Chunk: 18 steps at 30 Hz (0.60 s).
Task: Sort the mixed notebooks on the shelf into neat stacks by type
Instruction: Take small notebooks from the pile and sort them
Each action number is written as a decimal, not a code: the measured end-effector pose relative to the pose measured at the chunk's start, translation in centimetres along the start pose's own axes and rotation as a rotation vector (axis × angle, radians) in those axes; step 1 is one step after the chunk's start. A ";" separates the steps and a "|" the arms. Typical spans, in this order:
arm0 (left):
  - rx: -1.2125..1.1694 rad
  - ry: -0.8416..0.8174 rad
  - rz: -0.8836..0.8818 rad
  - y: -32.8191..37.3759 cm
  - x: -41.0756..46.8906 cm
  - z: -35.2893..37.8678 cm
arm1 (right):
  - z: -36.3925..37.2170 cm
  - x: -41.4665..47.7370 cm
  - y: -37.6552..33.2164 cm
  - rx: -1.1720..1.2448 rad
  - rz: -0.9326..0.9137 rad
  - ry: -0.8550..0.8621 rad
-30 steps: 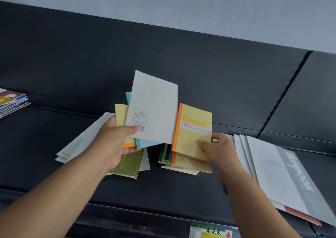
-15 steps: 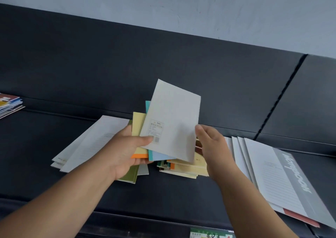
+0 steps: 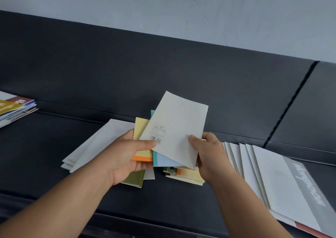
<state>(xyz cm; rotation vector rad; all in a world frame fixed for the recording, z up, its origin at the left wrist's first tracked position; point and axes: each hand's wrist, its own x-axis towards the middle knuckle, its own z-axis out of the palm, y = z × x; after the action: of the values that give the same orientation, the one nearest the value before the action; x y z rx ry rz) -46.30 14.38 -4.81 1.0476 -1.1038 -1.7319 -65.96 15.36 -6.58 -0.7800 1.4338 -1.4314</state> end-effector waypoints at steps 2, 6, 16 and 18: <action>-0.007 0.025 0.011 0.0 -0.3 -0.7 | 1.5 -0.3 0.3 0.008 0.011 -0.053; 0.028 0.106 0.055 0.2 -0.8 -2.1 | 3.6 -1.0 0.7 0.175 0.105 -0.196; -0.003 0.408 0.089 1.2 -1.2 -5.8 | 5.2 -2.3 1.2 0.398 0.324 -0.433; -0.044 0.499 0.122 1.5 -1.1 -6.5 | 5.3 -2.2 1.4 0.380 0.321 -0.388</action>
<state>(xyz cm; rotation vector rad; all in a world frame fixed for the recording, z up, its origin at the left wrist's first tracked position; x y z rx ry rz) -39.60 13.24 -4.96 1.2676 -0.7876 -1.2927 -60.12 15.50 -6.93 -0.5194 0.9056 -1.1763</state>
